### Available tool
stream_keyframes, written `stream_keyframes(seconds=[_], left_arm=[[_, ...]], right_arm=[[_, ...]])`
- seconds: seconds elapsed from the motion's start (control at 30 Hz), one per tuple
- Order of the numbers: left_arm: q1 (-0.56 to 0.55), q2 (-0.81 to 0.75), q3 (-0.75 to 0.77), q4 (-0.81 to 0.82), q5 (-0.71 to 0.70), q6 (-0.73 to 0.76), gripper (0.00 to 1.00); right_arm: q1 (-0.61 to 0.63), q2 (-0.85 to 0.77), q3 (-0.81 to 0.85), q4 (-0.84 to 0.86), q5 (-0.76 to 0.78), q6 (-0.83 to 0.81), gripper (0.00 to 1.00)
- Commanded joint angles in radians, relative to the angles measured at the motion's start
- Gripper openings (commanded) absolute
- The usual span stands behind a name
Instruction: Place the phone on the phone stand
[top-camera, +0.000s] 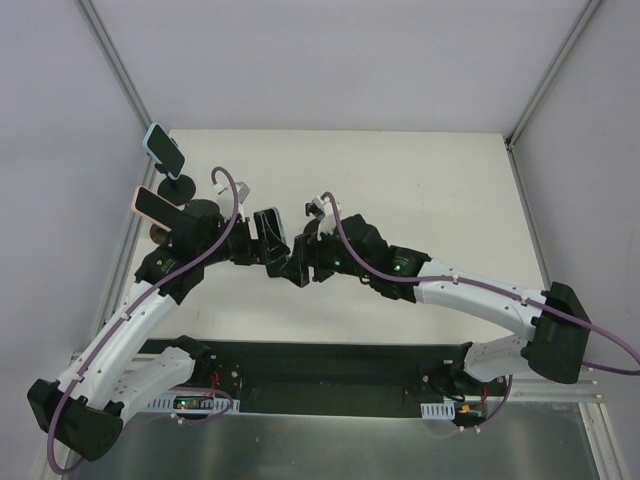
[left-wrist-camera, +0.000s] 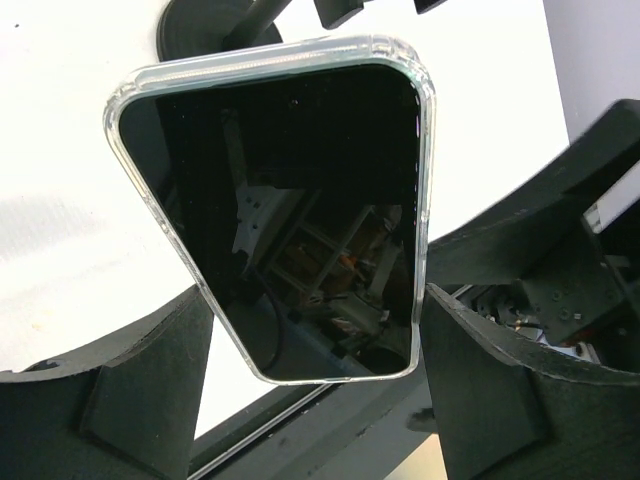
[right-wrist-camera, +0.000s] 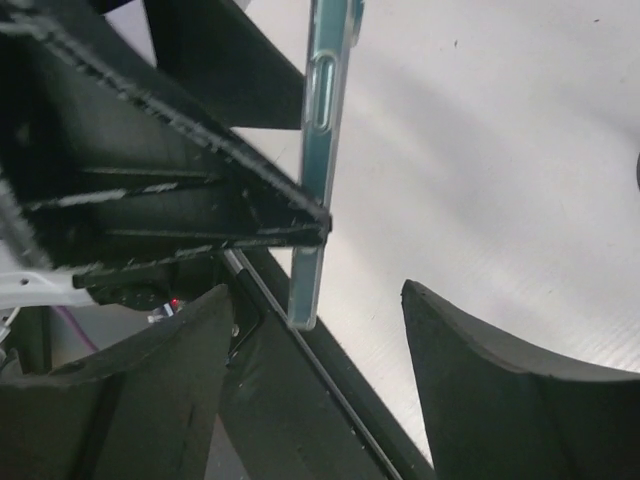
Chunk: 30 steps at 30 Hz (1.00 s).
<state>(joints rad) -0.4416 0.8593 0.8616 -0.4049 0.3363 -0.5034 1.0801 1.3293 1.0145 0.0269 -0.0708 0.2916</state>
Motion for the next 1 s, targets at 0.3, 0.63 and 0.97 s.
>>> stream_keyframes(seconds=[0.3,0.63,0.97], left_arm=[[-0.003,0.047,0.077,0.149,0.139,-0.095,0.0],[0.07,0.012,0.134,0.256,0.51,-0.017,0.99],[0.112,0.095,-0.009,0.918,0.806,-0.474,0.77]], right_arm=[[-0.025,0.166,0.15,0.051,-0.055,-0.054,0.01],[-0.167,-0.045,-0.115,0.344,-0.37,0.015,0.01],[-0.301,-0.258,-0.215,0.475,-0.747,0.095,0.01]])
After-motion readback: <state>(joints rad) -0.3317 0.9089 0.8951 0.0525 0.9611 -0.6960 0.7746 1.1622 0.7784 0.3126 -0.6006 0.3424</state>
